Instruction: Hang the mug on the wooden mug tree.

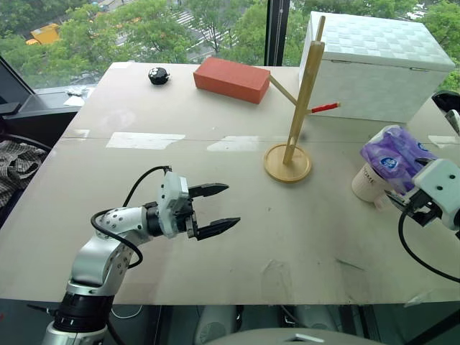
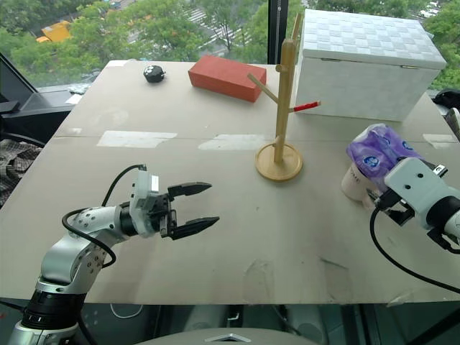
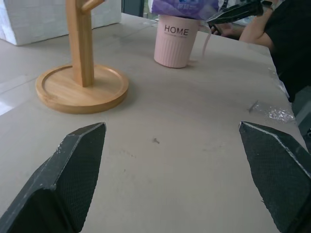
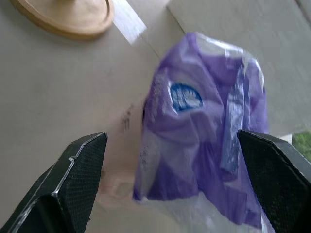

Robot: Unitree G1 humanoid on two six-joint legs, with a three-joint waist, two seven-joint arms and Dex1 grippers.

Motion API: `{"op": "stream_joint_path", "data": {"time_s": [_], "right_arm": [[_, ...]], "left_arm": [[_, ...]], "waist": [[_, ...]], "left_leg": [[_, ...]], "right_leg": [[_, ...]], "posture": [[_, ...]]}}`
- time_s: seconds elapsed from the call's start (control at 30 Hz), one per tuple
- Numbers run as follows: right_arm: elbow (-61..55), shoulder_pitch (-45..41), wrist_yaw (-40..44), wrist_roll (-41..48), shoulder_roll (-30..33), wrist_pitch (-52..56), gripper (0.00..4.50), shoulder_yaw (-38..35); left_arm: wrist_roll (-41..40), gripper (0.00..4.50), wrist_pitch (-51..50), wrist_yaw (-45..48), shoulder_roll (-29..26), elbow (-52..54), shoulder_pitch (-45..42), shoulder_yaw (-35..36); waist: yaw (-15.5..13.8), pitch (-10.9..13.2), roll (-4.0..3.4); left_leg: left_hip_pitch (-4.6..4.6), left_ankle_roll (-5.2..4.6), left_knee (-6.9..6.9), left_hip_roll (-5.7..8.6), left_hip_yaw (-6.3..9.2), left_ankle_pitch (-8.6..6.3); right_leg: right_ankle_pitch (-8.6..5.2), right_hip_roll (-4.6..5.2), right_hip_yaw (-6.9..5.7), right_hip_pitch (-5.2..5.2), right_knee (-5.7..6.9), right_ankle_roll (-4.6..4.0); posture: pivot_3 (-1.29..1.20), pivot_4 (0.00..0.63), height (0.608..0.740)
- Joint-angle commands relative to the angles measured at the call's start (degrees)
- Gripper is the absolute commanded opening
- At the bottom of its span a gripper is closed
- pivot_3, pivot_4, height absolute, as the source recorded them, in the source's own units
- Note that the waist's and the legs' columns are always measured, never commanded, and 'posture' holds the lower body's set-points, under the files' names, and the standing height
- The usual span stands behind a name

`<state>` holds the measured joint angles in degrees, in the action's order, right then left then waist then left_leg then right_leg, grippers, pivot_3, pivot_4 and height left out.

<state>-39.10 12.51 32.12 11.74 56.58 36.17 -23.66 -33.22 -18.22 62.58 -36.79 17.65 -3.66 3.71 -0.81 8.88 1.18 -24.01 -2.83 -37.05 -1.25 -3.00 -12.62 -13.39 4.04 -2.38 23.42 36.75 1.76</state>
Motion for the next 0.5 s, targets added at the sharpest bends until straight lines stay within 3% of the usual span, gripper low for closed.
{"op": "stream_joint_path", "data": {"time_s": [0.03, 0.07, 0.17, 0.3, 0.37, 0.4, 0.5], "right_arm": [[2.5, -2.4, 0.6, -2.7, 1.4, -0.3, 4.35, 1.3], [3.2, -3.1, 0.8, -3.0, 1.5, -0.4, 4.35, 1.7], [4.8, -5.1, 2.3, -3.0, 1.6, -0.2, 3.43, 2.6], [4.0, -6.4, 4.0, -1.7, 1.1, 1.4, 1.25, 1.9], [2.4, -7.1, 4.8, 0.2, 0.4, 4.0, 0.83, 0.0], [1.8, -7.6, 4.9, 0.9, 0.0, 5.3, 0.15, -0.8], [1.9, -11.5, 4.9, 4.8, -0.6, 11.4, 0.06, -7.0]], "left_arm": [[-0.4, 4.5, 0.7, -0.8, -0.2, 2.9, 0.7, 0.8], [-0.4, 4.5, 0.7, -0.9, -0.3, 3.1, 1.0, 1.0], [-0.3, 4.5, 0.8, -1.5, -0.3, 3.7, 1.7, 1.4], [-0.5, 4.5, 1.1, -2.0, -0.3, 4.3, 2.4, 1.6], [-0.6, 4.5, 1.4, -1.8, -0.2, 4.5, 2.6, 1.5], [-0.7, 4.5, 1.5, -1.7, -0.1, 4.6, 2.7, 1.5], [-3.1, 4.5, 1.7, 0.1, 0.4, 4.8, 1.8, 1.7]], "waist": [[0.0, 0.0, 0.0], [0.0, 0.0, 0.0], [0.0, 0.0, 0.0], [0.0, 0.0, 0.0], [-0.1, 0.0, 0.0], [-0.1, 0.0, 0.0], [-0.1, 0.0, -0.01]], "left_leg": [[0.0, 0.0, 0.0, -0.01, 0.01, 0.0], [0.0, 0.0, 0.0, -0.01, 0.02, 0.0], [0.01, 0.0, 0.0, 0.0, 0.01, 0.0], [0.0, 0.0, -0.01, 0.0, -0.01, 0.0], [0.0, 0.0, -0.02, 0.0, 0.0, 0.0], [0.0, 0.0, -0.03, 0.0, 0.0, 0.0], [0.01, 0.0, -0.04, -0.01, 0.01, 0.0]], "right_leg": [[-0.03, -0.02, 0.0, 0.0, 0.01, 0.05], [-0.03, -0.03, -0.01, 0.0, 0.02, 0.05], [-0.03, -0.06, 0.0, 0.0, 0.02, 0.06], [-0.03, -0.12, 0.01, 0.0, 0.02, 0.07], [-0.03, -0.12, 0.01, -0.01, 0.02, 0.07], [-0.02, -0.12, 0.01, -0.01, 0.03, 0.07], [-0.02, -0.1, 0.0, -0.02, 0.03, 0.07]], "posture": [[0.0, 0.15, 0.74], [0.0, 0.15, 0.74], [0.0, 0.15, 0.74], [0.0, 0.15, 0.74], [0.0, 0.15, 0.74], [0.0, 0.15, 0.74], [0.0, 0.15, 0.74]]}}
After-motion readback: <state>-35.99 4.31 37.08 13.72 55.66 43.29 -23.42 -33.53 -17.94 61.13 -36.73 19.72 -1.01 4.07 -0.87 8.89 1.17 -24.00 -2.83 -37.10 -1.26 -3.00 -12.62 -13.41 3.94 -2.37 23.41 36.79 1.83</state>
